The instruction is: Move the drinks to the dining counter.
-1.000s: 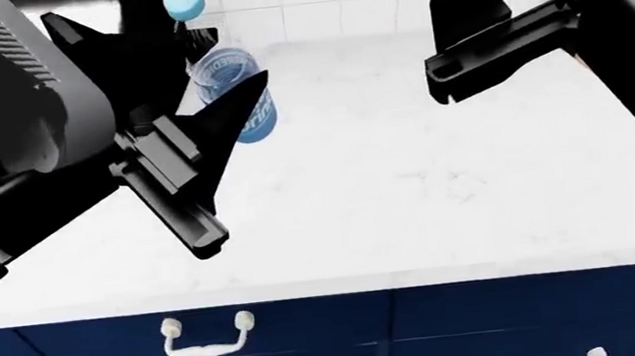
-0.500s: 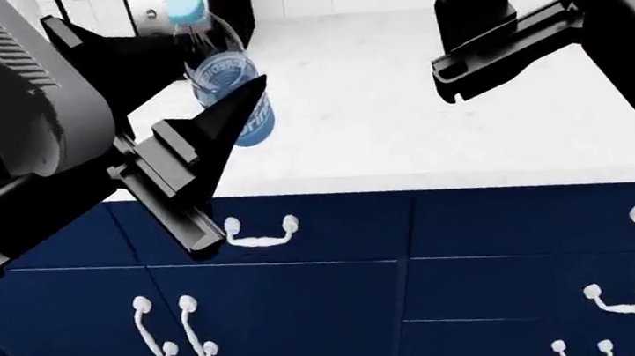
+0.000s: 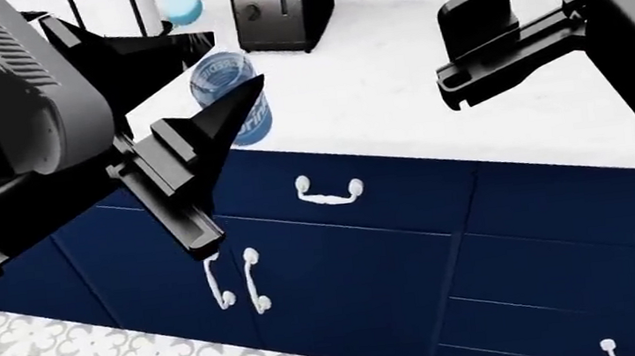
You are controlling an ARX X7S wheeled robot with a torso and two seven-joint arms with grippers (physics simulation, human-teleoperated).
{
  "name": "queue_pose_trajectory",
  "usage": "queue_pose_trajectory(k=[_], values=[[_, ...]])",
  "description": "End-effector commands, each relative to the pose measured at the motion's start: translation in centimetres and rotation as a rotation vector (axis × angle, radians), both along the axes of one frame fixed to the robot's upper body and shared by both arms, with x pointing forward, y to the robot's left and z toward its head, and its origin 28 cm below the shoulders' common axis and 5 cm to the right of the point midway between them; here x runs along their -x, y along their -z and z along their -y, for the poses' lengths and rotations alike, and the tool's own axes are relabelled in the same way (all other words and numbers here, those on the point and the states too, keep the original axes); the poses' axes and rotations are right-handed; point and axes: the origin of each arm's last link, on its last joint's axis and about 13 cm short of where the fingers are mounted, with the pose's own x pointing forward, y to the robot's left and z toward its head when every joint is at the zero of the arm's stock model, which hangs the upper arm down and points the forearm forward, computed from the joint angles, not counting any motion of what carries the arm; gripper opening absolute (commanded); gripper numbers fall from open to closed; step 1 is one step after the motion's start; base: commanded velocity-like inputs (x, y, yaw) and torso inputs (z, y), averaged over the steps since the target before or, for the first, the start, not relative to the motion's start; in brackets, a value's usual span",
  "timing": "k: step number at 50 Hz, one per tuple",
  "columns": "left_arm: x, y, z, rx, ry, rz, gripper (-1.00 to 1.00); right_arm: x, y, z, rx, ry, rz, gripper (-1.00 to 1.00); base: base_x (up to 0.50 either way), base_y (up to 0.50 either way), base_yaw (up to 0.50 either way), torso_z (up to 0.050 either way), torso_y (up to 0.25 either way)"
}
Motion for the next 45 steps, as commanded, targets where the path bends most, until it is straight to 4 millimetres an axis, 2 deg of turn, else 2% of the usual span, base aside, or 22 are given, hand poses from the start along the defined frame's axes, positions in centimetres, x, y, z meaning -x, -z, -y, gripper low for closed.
queue_pose_trajectory(k=[1,34,39,45], values=[[0.0,-0.3,-0.2,0.017,-0.024,0.016,-1.0,0.0,-0.2,0.1,0.008,0.016,0.017,-1.0,-0.19,-0.05,0.5,0.0,0.0],[0.0,-0.7,-0.2,0.033,-0.03,0.032,-1.0,0.0,-0.3,0.1,0.012,0.007,0.01,-1.0,-0.18,-0.07,0.5,0.0,0.0],[-0.3,-1.3,0.2,0.052,-0.025,0.048,-1.0,-1.5,-0.6,-0.4,0.002,-0.007,0.009,-1.0,-0.17,-0.09,0.5,0.002,0.002],[-0.9,-3.1,0.1,0.141,-0.086,0.11,-1.0,-3.4,-1.4,-0.7,-0.015,-0.015,0.01,-1.0,-0.17,-0.1,0.5,0.0,0.0]])
